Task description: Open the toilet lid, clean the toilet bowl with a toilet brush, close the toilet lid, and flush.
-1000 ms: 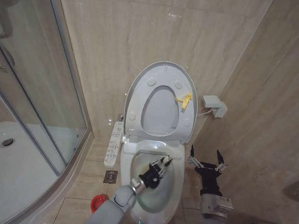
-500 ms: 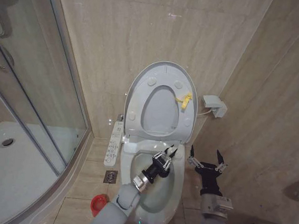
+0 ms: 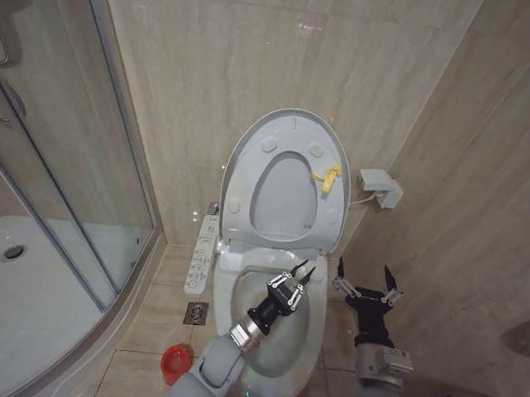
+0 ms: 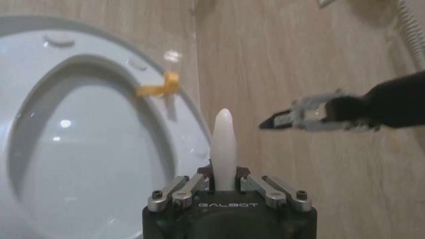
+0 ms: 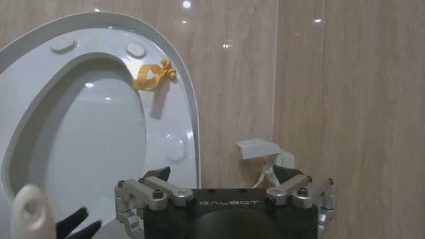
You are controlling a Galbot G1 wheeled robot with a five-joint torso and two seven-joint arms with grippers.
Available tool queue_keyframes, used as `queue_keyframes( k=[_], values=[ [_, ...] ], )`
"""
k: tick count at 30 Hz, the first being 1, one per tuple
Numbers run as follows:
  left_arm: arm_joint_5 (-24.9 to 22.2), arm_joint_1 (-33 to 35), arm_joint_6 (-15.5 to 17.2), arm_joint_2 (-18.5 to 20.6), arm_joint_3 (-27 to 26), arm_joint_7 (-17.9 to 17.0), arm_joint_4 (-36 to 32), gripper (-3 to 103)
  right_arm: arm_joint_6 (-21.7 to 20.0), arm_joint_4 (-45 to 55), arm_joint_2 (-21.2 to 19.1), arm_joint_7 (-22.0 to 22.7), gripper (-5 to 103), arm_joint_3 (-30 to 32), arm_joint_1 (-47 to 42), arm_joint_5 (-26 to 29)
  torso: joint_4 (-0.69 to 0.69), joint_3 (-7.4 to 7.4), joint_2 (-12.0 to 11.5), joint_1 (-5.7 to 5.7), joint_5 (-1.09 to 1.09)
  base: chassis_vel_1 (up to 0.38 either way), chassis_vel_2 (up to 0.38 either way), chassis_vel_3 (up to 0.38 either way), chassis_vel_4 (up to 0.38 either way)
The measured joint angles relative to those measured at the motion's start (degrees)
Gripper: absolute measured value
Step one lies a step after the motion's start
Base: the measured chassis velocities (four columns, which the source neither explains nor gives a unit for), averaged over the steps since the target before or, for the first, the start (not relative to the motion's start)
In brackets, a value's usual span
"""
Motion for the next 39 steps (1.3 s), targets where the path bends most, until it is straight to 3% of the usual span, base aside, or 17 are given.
queue_keyframes(
  k=[7, 18, 25, 32, 39],
  values=[
    [-6.42, -4.24, 0.62, 0.33, 2.48, 1.5, 8.45, 20, 0.0, 0.0, 0.0, 0.0, 100, 0.0, 0.0, 0.0, -0.01, 0.0, 0.0, 0.0, 0.0, 0.0, 0.0, 0.0, 0.0],
    [-8.83, -11.62, -1.43, -2.15, 4.05, 4.37, 21.21, 20, 0.0, 0.0, 0.0, 0.0, 100, 0.0, 0.0, 0.0, -0.01, 0.01, 0.0, 0.0, 0.0, 0.0, 0.0, 0.0, 0.0],
    [-9.97, -12.28, -1.53, -2.7, 5.41, 4.72, 20.67, 20, 0.0, 0.0, 0.0, 0.0, 100, 0.0, 0.0, 0.0, -0.01, 0.0, 0.0, 0.0, 0.0, 0.0, 0.0, 0.0, 0.0],
    [-8.3, -13.27, -2.62, -2.65, 4.36, 5.84, 26.63, 20, 0.0, 0.0, 0.0, 0.0, 100, 0.0, 0.0, 0.0, 0.01, 0.01, 0.0, 0.0, 0.01, 0.0, 0.0, 0.0, 0.0],
    [-8.18, -12.99, -3.45, -2.88, 4.86, 6.14, 22.21, 20, 0.0, 0.0, 0.0, 0.0, 100, 0.0, 0.0, 0.0, -0.01, 0.0, 0.0, 0.0, 0.0, 0.0, 0.0, 0.0, 0.0]
  ],
)
